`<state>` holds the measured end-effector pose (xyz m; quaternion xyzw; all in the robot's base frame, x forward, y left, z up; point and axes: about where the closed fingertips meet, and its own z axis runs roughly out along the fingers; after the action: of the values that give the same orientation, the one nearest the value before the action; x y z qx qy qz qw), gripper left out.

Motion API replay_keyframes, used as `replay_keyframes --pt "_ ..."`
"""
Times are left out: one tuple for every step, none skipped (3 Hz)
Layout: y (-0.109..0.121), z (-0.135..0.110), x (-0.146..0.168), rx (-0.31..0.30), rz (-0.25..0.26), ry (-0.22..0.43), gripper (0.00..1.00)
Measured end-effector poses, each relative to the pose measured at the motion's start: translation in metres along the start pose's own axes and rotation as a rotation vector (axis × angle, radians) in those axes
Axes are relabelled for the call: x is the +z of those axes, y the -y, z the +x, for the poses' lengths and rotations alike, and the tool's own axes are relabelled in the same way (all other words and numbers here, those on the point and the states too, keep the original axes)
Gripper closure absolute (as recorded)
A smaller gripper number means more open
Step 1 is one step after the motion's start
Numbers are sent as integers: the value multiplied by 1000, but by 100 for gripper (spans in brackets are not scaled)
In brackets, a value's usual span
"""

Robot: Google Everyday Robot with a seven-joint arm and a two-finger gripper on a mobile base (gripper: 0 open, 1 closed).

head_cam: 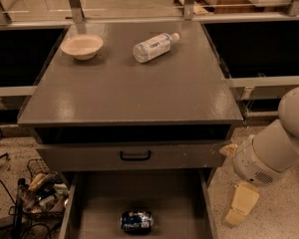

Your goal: Pick pepsi can from middle drawer and place on counter

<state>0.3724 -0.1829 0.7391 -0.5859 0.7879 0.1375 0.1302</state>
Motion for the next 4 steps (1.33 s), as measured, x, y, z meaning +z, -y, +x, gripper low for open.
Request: replay_keyframes --pt "-5 4 18 -3 -33 15 0" --pt "-9 5 35 -34 -110 44 0" --pt "-10 6 36 -37 -116 45 0" --pt "-9 8 45 -10 -63 6 0"
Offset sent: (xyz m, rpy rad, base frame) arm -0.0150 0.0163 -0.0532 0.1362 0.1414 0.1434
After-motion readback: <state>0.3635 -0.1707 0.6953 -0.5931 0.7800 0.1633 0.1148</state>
